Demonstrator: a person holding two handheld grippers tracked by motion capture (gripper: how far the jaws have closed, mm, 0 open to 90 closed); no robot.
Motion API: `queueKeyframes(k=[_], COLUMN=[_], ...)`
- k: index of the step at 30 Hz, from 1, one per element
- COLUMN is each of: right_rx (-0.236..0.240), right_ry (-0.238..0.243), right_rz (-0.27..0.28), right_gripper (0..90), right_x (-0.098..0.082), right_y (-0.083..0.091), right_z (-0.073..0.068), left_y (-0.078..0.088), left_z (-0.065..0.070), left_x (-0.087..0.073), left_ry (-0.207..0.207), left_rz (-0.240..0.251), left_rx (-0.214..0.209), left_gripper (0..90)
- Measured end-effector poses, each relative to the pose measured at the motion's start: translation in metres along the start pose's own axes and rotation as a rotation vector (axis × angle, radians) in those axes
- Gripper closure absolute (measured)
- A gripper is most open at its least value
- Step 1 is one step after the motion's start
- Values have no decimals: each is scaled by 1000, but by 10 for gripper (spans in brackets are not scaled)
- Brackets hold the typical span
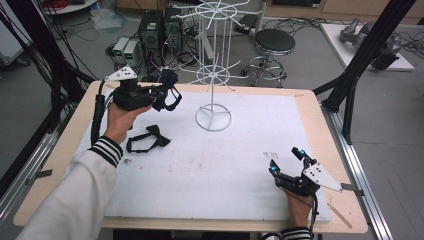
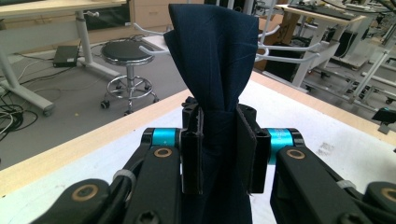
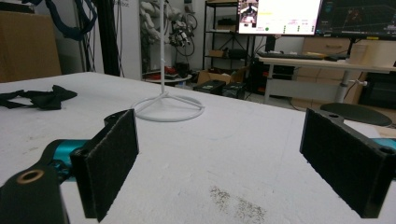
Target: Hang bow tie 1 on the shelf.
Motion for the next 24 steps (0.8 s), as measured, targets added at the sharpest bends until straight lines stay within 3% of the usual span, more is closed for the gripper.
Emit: queueKeyframes(k=[16, 24], right_rx=[1, 2], right_ry=[-2, -3], right_rz=[1, 2], right_gripper=[110, 110], right_x=[0, 0], right_y=[0, 0], right_z=[0, 0], left_y=[-15, -24], left_z=[-1, 4], left_x=[16, 26], left_ry=[12, -4], left_rz=[13, 8], left_rx=[10, 30], left_gripper=[734, 734])
Point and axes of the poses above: each handheld gripper's, and its own axes: y roughly backward along the jaws, x roughly out of its top, z roughly to its right, the point moved 3 cm from there along -y, roughly forward along the jaws, and after that the axes turned 4 degrees about z, right-handed, at the moved point
